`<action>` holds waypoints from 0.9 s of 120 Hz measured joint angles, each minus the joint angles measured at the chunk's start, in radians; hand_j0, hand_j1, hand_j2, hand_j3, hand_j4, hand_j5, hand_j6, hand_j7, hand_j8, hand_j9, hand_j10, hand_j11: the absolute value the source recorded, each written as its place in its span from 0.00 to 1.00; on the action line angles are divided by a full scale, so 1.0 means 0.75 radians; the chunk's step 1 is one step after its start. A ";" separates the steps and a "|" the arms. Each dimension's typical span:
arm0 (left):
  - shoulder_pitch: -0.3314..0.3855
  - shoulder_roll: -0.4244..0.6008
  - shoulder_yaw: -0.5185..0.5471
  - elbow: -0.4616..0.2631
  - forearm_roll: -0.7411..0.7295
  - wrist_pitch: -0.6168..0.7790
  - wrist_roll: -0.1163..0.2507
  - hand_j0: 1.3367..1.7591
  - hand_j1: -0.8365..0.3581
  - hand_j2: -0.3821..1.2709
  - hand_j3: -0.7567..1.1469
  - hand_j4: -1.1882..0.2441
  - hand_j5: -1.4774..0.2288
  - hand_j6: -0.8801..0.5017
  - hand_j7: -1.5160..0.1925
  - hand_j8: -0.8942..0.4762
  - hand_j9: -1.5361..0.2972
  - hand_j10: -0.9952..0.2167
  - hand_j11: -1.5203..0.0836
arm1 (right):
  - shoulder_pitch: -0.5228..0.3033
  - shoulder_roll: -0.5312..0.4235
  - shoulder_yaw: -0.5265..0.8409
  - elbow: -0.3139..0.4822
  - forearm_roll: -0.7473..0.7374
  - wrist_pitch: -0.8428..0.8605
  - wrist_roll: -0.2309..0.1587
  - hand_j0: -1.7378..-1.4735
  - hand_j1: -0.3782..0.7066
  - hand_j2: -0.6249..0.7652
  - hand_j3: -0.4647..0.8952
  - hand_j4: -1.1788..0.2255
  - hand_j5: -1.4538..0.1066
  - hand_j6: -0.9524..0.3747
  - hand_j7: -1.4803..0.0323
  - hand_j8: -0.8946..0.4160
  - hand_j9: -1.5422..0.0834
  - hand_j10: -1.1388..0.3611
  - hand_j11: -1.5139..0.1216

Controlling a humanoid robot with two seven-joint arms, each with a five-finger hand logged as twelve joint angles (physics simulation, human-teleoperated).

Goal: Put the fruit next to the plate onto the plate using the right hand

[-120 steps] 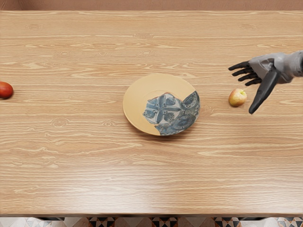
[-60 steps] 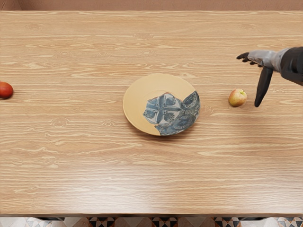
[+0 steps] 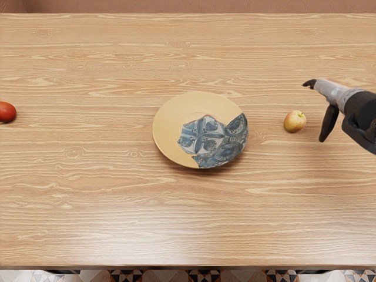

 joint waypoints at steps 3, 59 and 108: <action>0.000 0.000 0.000 0.000 0.000 0.000 0.000 0.76 0.76 0.26 0.40 0.67 0.69 0.47 0.71 0.48 0.67 0.63 0.76 | -0.008 0.008 0.000 -0.010 -0.007 -0.018 0.000 0.30 0.16 0.43 0.34 0.75 0.83 0.62 0.87 0.58 0.85 0.67 0.83; -0.002 0.000 -0.003 0.000 0.000 0.000 0.000 0.76 0.76 0.26 0.40 0.67 0.69 0.47 0.71 0.48 0.67 0.63 0.76 | -0.106 0.258 -0.041 -0.257 -0.037 -0.210 0.000 0.30 0.20 0.43 0.34 0.73 0.80 0.59 0.84 0.56 0.82 0.65 0.80; -0.003 0.000 -0.002 0.000 0.000 0.000 0.000 0.76 0.76 0.26 0.40 0.67 0.69 0.47 0.71 0.48 0.67 0.63 0.76 | -0.153 0.359 -0.104 -0.377 -0.067 -0.344 0.000 0.30 0.22 0.43 0.34 0.71 0.78 0.58 0.82 0.54 0.80 0.64 0.78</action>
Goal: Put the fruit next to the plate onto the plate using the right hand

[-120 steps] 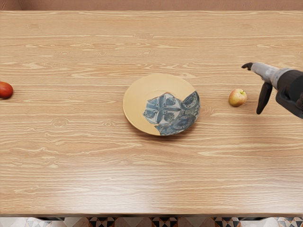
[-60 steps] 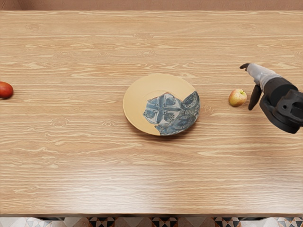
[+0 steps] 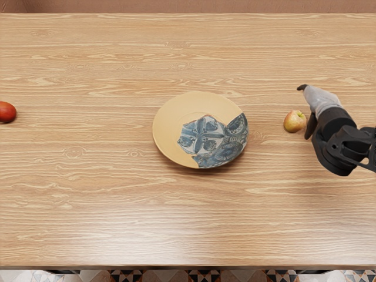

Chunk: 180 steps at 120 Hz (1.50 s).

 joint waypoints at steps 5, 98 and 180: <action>0.001 0.000 0.000 0.000 0.000 0.000 0.000 0.76 0.76 0.26 0.40 0.67 0.69 0.47 0.71 0.48 0.67 0.63 0.76 | -0.003 0.015 -0.001 -0.011 -0.001 -0.008 0.000 0.30 0.23 0.42 0.34 0.70 0.77 0.57 0.82 0.53 0.80 0.63 0.77; 0.000 0.000 -0.002 -0.001 0.000 0.000 0.000 0.76 0.76 0.26 0.40 0.67 0.69 0.47 0.71 0.48 0.67 0.63 0.76 | -0.021 0.104 -0.045 -0.069 0.055 -0.064 0.000 0.30 0.37 0.41 0.34 0.62 0.67 0.48 0.71 0.45 0.70 0.55 0.68; -0.021 0.000 0.000 -0.001 0.000 0.000 0.000 0.76 0.76 0.26 0.40 0.67 0.69 0.47 0.71 0.48 0.67 0.63 0.76 | -0.044 0.106 -0.047 -0.126 0.069 -0.064 0.000 0.30 0.43 0.40 0.34 0.58 0.62 0.44 0.66 0.40 0.65 0.51 0.63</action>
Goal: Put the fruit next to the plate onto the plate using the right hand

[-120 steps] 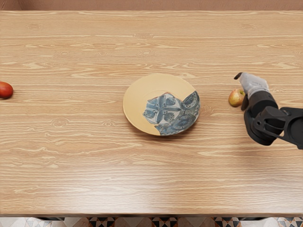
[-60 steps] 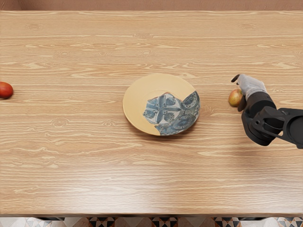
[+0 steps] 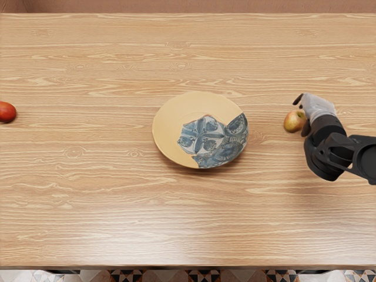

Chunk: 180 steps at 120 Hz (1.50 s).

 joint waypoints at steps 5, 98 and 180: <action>0.000 0.000 0.000 0.000 0.000 0.000 0.000 0.76 0.76 0.26 0.40 0.67 0.69 0.47 0.71 0.48 0.67 0.63 0.76 | -0.003 0.000 0.000 -0.001 0.000 0.000 0.000 0.30 0.44 0.40 0.34 0.57 0.62 0.43 0.66 0.40 0.65 0.51 0.63; 0.002 0.000 -0.003 0.000 0.000 0.000 0.000 0.76 0.76 0.26 0.40 0.67 0.69 0.47 0.71 0.48 0.67 0.63 0.76 | 0.010 0.049 0.002 0.001 0.019 -0.002 0.000 0.30 0.50 0.39 0.34 0.53 0.57 0.39 0.61 0.35 0.61 0.47 0.59; 0.000 0.000 -0.002 0.001 0.000 0.000 0.000 0.76 0.76 0.26 0.40 0.67 0.69 0.47 0.71 0.48 0.67 0.63 0.76 | 0.005 0.028 -0.002 0.009 0.022 0.000 0.000 0.31 0.55 0.41 0.34 0.49 0.51 0.41 0.55 0.33 0.55 0.43 0.53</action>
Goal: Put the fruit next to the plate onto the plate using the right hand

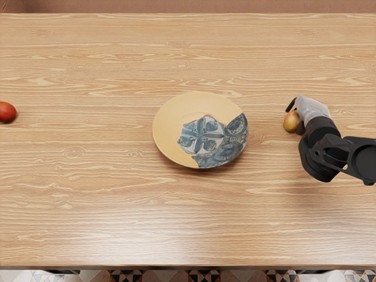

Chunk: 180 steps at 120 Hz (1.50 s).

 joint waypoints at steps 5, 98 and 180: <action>0.000 0.000 0.000 0.000 0.000 0.000 0.000 0.76 0.76 0.26 0.40 0.67 0.69 0.47 0.71 0.48 0.67 0.63 0.76 | 0.000 0.001 0.000 0.000 0.000 0.000 0.000 0.31 0.55 0.41 0.34 0.48 0.50 0.41 0.54 0.34 0.54 0.42 0.52; 0.000 0.000 0.000 0.001 0.000 0.000 0.000 0.76 0.76 0.26 0.40 0.67 0.69 0.47 0.71 0.48 0.67 0.63 0.76 | 0.005 -0.006 0.001 0.017 -0.007 0.001 0.000 0.33 0.54 0.55 0.34 0.38 0.38 0.39 0.41 0.33 0.41 0.32 0.39; 0.003 0.000 -0.002 0.000 0.000 0.000 0.000 0.76 0.76 0.26 0.40 0.67 0.69 0.47 0.71 0.48 0.67 0.63 0.76 | 0.065 -0.204 0.063 0.305 -0.004 -0.002 0.000 0.33 0.51 0.53 0.34 0.38 0.35 0.39 0.40 0.33 0.40 0.32 0.37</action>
